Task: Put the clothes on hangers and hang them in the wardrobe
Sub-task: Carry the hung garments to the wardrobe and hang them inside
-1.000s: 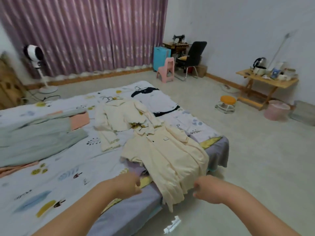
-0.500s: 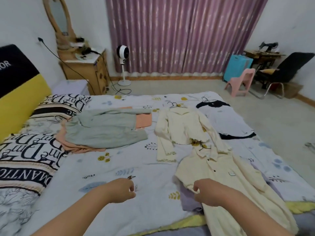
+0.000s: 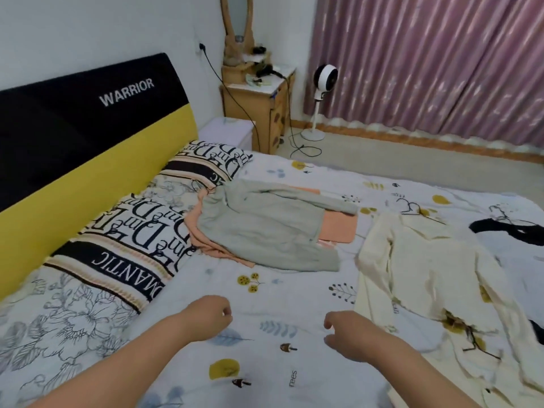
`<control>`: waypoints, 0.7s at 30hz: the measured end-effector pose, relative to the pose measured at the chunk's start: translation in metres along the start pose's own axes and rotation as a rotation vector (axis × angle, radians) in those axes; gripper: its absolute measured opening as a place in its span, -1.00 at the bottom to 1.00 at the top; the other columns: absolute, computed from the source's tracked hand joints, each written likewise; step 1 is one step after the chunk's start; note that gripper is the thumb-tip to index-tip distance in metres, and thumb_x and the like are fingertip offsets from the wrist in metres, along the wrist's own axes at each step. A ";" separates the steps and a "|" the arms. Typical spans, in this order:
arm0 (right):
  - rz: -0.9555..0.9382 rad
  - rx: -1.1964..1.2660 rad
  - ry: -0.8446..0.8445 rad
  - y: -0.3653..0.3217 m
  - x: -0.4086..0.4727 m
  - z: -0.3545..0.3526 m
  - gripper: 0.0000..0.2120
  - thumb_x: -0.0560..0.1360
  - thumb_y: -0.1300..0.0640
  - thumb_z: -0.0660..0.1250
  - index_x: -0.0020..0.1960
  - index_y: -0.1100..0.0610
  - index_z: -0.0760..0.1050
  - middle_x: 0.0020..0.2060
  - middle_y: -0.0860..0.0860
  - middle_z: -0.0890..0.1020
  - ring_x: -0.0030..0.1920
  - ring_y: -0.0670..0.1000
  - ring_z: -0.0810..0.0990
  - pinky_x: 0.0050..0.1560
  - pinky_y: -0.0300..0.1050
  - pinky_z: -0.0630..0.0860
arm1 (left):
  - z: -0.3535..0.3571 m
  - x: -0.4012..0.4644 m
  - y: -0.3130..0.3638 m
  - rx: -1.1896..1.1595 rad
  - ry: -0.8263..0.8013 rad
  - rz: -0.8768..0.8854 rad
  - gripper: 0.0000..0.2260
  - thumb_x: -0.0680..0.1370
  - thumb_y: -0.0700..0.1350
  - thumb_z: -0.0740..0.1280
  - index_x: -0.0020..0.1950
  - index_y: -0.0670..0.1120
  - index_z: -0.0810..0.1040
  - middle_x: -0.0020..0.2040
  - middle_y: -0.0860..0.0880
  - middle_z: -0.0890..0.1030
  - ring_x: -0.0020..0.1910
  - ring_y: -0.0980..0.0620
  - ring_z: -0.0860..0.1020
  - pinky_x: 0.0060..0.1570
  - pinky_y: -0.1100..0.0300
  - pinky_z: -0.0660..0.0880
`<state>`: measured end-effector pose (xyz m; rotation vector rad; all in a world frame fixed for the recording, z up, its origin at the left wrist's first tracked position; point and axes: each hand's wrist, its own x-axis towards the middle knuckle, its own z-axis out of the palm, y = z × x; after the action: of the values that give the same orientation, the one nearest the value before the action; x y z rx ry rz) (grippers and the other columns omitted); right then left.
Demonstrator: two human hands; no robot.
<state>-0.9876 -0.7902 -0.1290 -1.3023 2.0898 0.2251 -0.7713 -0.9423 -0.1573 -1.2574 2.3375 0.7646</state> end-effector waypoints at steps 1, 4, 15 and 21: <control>-0.017 -0.015 0.003 -0.007 0.018 -0.006 -0.65 0.60 0.08 0.11 0.35 0.14 0.32 0.33 0.08 0.40 0.27 0.08 0.42 0.12 -0.16 0.37 | -0.004 0.009 -0.007 -0.016 0.022 -0.022 -0.74 0.61 -0.04 0.13 0.21 -0.10 0.48 0.22 -0.05 0.51 0.14 0.01 0.47 -0.10 0.30 0.33; -0.054 -0.032 -0.002 -0.031 0.067 -0.021 -0.67 0.59 0.10 0.11 0.32 0.17 0.35 0.29 0.10 0.44 0.26 0.09 0.43 0.18 -0.12 0.38 | -0.019 0.036 -0.028 -0.065 0.086 -0.068 -0.76 0.61 -0.07 0.12 0.17 -0.10 0.49 0.17 -0.04 0.53 0.01 0.03 0.47 -0.18 0.29 0.35; -0.087 0.061 0.044 -0.167 0.277 -0.019 -0.65 0.61 0.12 0.10 0.36 0.18 0.32 0.32 0.13 0.41 0.28 0.11 0.42 0.15 -0.18 0.37 | -0.064 0.185 -0.172 -0.137 0.230 -0.110 -0.90 0.59 -0.14 0.14 -0.09 -0.03 0.41 -0.17 0.05 0.49 -0.13 0.06 0.46 -0.17 0.24 0.39; -0.050 0.129 0.146 -0.241 0.407 0.016 -0.68 0.57 0.10 0.13 0.29 0.18 0.33 0.22 0.17 0.44 0.22 0.16 0.43 0.13 -0.11 0.36 | -0.085 0.293 -0.255 -0.039 0.292 -0.088 -0.75 0.59 -0.13 0.14 0.24 -0.11 0.46 0.19 -0.09 0.50 0.13 -0.05 0.48 0.07 0.14 0.44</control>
<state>-0.8932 -1.2017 -0.3440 -1.3256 2.1508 -0.0280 -0.7165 -1.2982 -0.3261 -1.5698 2.4809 0.6374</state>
